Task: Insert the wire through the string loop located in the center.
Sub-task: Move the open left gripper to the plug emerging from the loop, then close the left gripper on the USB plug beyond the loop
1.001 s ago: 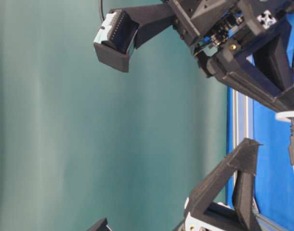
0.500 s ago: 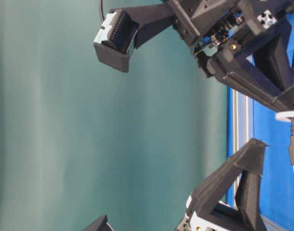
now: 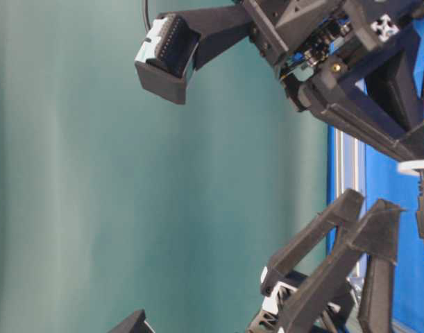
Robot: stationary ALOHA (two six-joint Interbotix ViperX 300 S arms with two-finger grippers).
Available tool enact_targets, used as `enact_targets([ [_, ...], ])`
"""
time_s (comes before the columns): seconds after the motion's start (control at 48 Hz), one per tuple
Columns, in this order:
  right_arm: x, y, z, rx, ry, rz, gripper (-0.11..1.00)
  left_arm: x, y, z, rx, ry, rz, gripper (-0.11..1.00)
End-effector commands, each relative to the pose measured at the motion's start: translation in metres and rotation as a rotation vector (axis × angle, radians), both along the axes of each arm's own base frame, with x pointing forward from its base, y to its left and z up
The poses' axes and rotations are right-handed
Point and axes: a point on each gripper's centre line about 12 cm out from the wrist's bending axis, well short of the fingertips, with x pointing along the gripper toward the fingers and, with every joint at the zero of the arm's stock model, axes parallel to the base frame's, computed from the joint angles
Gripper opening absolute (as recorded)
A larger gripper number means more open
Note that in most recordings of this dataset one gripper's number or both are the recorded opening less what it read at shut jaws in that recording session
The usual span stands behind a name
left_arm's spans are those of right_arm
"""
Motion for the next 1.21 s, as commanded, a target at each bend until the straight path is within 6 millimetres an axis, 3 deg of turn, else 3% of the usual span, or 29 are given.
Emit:
enact_targets([
  [0.0, 0.005, 0.0, 0.011, 0.0, -0.04, 0.002, -0.02, 0.003, -0.001, 0.009, -0.002, -0.029, -0.004, 0.88],
  [0.375, 0.005, 0.0, 0.011, 0.0, -0.04, 0.002, -0.02, 0.004, -0.001, 0.005, -0.008, -0.007, -0.003, 0.88],
  [0.709, 0.004, 0.001, 0.01, 0.0, -0.037, 0.003, -0.02, 0.009, -0.003, -0.023, -0.001, 0.074, -0.003, 0.87],
  [1.188, 0.005, 0.001, 0.011, 0.0, -0.04, 0.003, -0.02, 0.007, -0.002, -0.026, 0.0, 0.083, -0.002, 0.87],
])
